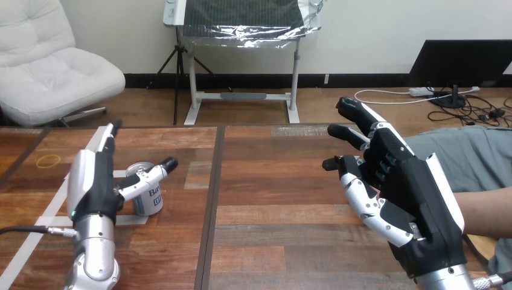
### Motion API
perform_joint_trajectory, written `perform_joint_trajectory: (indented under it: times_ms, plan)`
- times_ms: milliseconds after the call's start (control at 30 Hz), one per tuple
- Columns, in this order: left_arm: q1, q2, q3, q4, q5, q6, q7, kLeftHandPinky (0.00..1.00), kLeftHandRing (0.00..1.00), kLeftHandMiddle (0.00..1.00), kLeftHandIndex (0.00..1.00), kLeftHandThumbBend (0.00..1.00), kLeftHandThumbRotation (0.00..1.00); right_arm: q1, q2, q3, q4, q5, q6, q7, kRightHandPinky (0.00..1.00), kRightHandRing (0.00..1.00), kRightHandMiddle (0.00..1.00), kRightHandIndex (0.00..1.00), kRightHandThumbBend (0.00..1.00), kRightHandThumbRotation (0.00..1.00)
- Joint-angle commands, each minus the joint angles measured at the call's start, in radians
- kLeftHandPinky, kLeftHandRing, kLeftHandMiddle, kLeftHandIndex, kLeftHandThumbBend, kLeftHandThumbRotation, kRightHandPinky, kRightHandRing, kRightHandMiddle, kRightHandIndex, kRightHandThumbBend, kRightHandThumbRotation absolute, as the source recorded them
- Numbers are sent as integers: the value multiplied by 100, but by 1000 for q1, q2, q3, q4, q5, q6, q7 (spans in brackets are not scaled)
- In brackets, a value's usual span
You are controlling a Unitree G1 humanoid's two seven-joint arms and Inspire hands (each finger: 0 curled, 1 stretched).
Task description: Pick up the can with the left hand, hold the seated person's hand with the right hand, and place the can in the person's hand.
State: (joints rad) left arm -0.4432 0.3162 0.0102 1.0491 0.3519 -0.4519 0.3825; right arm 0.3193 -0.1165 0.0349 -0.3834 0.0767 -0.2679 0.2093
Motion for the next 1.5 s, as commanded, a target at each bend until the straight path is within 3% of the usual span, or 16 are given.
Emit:
perform_joint_trajectory:
  times_ms: [0, 600, 1467]
  plan:
    - [-96, 29, -17, 0, -5, 23, -32, 84, 91, 93, 92, 93, 46, -65, -1, -8, -6, 8, -13, -2, 64, 86, 93, 88, 19, 9]
    - [-123, 36, -33, 6, -7, 106, -140, 83, 89, 92, 90, 97, 48, -67, -5, -11, -13, 8, -2, -2, 65, 86, 93, 88, 20, 11]
    - [-167, 40, -80, 74, 25, 146, -122, 81, 88, 91, 89, 98, 50, -71, -13, -12, -26, 7, 18, 1, 66, 86, 92, 88, 20, 13]
